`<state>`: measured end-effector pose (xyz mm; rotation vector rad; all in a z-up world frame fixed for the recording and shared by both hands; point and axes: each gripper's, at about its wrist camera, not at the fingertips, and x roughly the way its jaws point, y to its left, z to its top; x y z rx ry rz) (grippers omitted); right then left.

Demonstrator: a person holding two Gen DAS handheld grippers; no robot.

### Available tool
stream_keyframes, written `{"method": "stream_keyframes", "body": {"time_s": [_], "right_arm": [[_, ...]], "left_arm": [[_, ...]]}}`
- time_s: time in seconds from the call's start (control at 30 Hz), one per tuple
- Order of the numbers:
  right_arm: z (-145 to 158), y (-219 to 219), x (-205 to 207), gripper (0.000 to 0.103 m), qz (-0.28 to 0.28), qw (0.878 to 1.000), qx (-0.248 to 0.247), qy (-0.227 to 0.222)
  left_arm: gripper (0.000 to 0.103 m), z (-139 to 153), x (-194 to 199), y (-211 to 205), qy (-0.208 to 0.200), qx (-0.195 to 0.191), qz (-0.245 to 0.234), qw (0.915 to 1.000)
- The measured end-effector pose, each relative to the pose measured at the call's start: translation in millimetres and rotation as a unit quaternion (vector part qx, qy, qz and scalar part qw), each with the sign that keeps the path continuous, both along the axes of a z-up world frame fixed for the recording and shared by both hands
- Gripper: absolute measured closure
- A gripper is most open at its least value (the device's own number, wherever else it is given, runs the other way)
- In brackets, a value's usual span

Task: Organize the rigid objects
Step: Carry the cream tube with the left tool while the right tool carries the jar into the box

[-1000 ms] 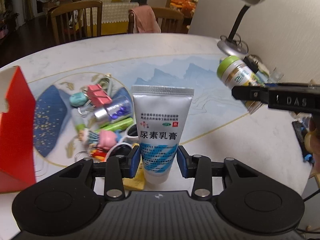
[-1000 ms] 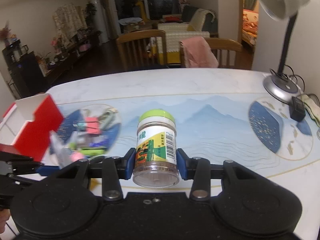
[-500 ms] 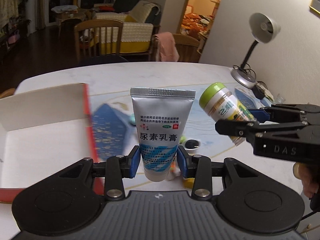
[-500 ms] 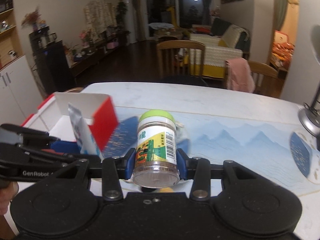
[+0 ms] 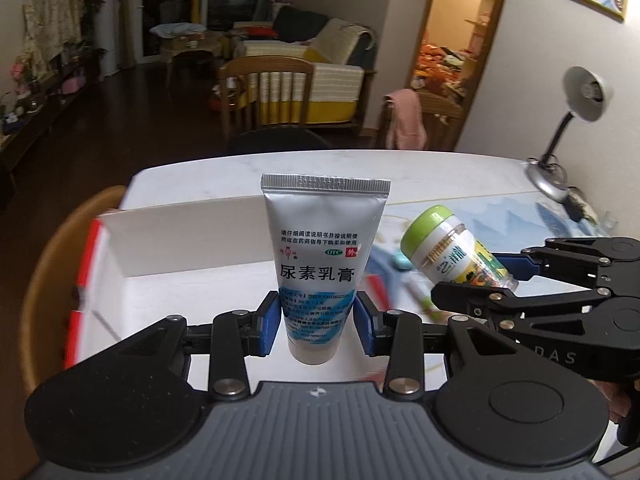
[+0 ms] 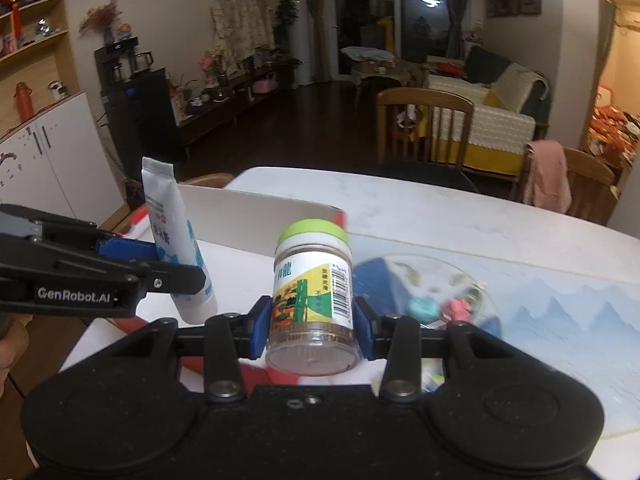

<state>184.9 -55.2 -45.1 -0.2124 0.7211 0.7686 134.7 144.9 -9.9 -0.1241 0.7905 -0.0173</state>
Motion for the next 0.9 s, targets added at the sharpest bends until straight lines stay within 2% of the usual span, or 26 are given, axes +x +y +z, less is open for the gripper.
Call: {"method": "stream_keyframes", "body": {"time_s": [0.43,0.73,0.9], "right_arm": [[-37,100,0,0.061,0.036,0.998,-0.049,0.008],[-67,150,7,0.061,0.062,0.994,-0.083,0.023],[-80,161,10,0.061,0.066,0.992,-0.099,0.033]], "left_arm": [[0.064,-41,23,88,0.069,0.060,0.041,0.9949],[0.064,-76,43,105,0.133,0.111,0.023,0.9846],[0.064,-90,56,106,0.152,0.121,0.014,0.9810]]}}
